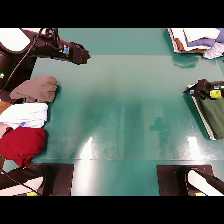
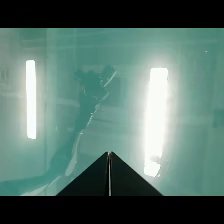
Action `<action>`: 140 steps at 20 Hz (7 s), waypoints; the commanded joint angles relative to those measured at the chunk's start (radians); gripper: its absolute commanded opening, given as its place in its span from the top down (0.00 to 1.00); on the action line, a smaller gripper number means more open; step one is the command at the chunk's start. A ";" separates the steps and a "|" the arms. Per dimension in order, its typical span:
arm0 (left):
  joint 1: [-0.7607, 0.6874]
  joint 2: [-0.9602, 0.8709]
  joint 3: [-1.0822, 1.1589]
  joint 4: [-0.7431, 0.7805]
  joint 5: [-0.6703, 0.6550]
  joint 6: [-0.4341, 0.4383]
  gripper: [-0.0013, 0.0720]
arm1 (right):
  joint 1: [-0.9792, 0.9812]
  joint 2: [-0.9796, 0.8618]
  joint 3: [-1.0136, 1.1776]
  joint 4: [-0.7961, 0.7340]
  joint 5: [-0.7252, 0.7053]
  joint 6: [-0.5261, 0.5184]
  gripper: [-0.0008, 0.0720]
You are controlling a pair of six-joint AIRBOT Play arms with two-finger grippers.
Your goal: Fold the shirts.
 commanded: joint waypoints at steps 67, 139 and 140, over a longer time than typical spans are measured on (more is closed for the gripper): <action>-0.257 0.164 -0.327 0.142 -0.104 -0.191 0.93 | 0.024 -0.116 0.698 0.113 0.145 0.002 0.97; 0.205 0.484 0.162 -0.123 -0.270 0.131 0.94 | 0.046 0.154 0.650 0.148 0.010 0.026 0.97; 0.205 0.484 0.124 -0.123 -0.276 0.130 0.94 | 0.043 0.139 0.665 0.117 0.056 0.053 0.97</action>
